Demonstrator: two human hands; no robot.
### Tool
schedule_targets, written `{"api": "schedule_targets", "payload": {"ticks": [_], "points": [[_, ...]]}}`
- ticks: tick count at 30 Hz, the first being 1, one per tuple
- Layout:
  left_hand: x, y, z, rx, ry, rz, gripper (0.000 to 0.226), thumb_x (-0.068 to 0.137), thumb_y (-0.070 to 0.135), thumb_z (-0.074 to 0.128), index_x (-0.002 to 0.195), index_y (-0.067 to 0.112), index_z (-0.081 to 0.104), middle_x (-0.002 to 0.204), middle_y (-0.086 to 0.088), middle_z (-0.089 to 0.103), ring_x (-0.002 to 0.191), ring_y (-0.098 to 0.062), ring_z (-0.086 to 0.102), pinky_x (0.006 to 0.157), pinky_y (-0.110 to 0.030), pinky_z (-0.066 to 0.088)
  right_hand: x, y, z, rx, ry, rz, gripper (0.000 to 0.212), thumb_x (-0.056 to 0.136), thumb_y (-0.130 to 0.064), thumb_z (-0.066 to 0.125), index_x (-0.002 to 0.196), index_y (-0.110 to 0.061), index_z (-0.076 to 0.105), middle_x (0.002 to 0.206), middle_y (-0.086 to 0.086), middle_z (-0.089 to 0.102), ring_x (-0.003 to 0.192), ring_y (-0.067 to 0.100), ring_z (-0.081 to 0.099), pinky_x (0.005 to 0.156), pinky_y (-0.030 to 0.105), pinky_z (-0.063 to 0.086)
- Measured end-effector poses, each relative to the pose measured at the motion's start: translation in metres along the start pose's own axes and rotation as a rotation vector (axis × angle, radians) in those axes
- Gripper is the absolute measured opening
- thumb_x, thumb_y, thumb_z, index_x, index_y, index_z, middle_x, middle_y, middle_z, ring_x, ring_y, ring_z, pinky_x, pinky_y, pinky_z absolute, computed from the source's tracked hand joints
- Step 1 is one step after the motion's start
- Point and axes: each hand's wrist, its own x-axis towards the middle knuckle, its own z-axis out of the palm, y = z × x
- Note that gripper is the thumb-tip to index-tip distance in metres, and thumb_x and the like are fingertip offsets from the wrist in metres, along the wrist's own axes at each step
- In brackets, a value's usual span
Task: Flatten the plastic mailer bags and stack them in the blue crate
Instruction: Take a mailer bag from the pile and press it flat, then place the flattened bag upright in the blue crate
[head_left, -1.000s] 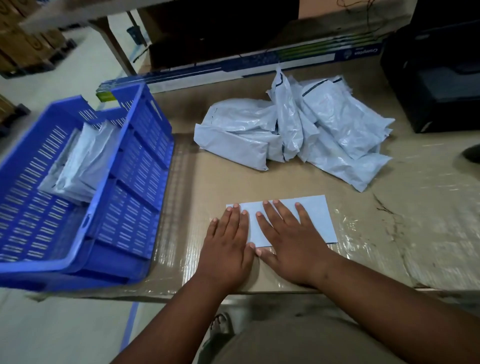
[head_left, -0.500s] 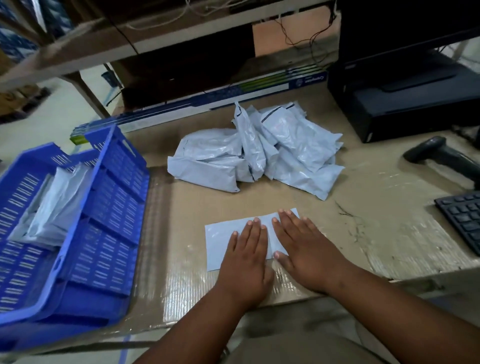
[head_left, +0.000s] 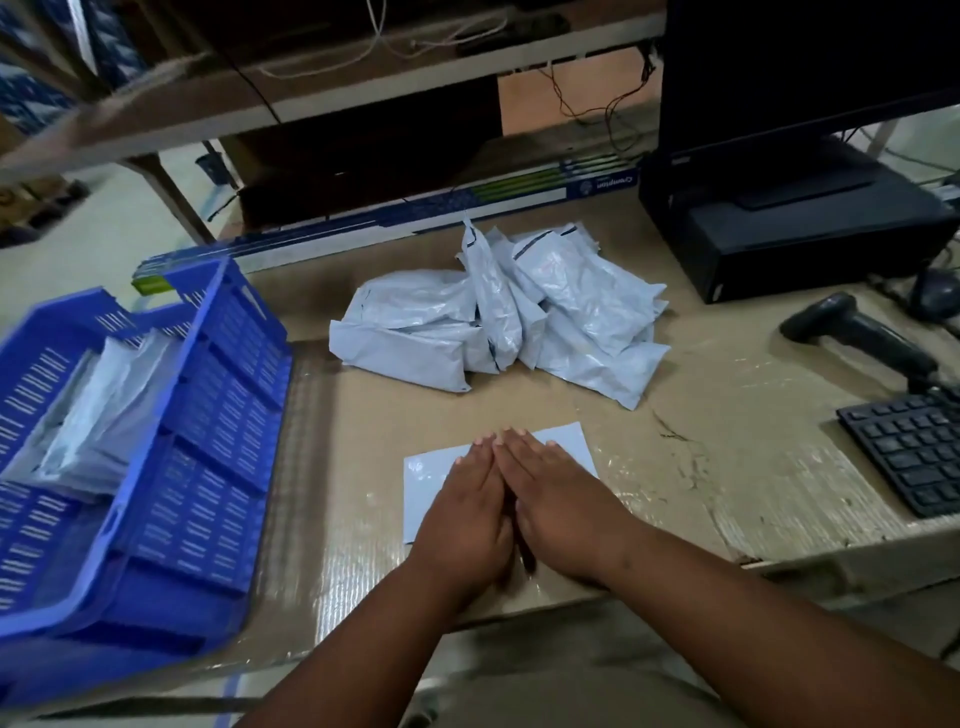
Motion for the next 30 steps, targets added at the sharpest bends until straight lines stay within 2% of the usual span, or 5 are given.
{"api": "schedule_targets", "payload": {"ticks": [7,14,19,22,30], "points": [[-0.032,-0.043,-0.002,0.187,-0.019,-0.198,0.074,0.106,0.058,0.015,0.169,0.019,0.008,0.176,0.000,0.000,0.162,-0.015,-0.003,0.131,-0.045,0.009,-0.016,0.027,0.018,-0.120,-0.005,0.166,0.080,0.102,-0.071,0.015,0.169,-0.029,-0.001,0.177,-0.001,-0.005,0.163,0.023,-0.005,0.131,0.048,0.003],[-0.052,-0.061,-0.023,0.171,-0.014,-0.337,0.076,0.104,0.055,0.018,0.169,0.016,0.010,0.176,-0.003,-0.002,0.163,-0.019,-0.004,0.131,-0.046,0.005,-0.033,0.048,-0.001,-0.143,-0.016,0.332,0.090,0.093,-0.066,-0.006,0.169,-0.017,0.000,0.177,0.003,-0.008,0.162,0.022,-0.010,0.131,0.049,-0.002],[-0.016,-0.015,0.000,0.009,0.109,0.025,0.064,0.107,0.034,0.035,0.166,0.013,0.025,0.175,-0.007,0.012,0.162,-0.018,0.009,0.130,-0.048,0.019,-0.008,0.009,0.004,-0.088,0.008,0.089,0.075,0.100,-0.048,0.018,0.169,-0.017,0.012,0.177,0.003,0.001,0.163,0.018,-0.005,0.131,0.047,0.000],[-0.010,-0.010,0.009,0.109,0.040,-0.066,0.066,0.108,0.046,0.031,0.167,0.015,0.023,0.175,-0.003,0.011,0.162,-0.016,0.006,0.129,-0.053,0.019,-0.008,0.008,0.019,-0.118,0.010,0.080,0.071,0.105,-0.053,0.027,0.168,-0.021,0.020,0.176,0.002,0.011,0.162,0.023,0.012,0.129,0.053,0.018],[-0.035,-0.054,-0.031,0.224,-0.102,-0.345,0.088,0.097,0.072,0.006,0.169,0.021,0.009,0.177,0.001,-0.004,0.162,-0.015,-0.006,0.131,-0.047,0.002,-0.030,0.047,0.010,-0.040,0.011,0.277,0.086,0.096,-0.067,-0.002,0.169,-0.021,0.000,0.176,-0.003,-0.007,0.162,0.019,-0.009,0.131,0.045,-0.004]]}}
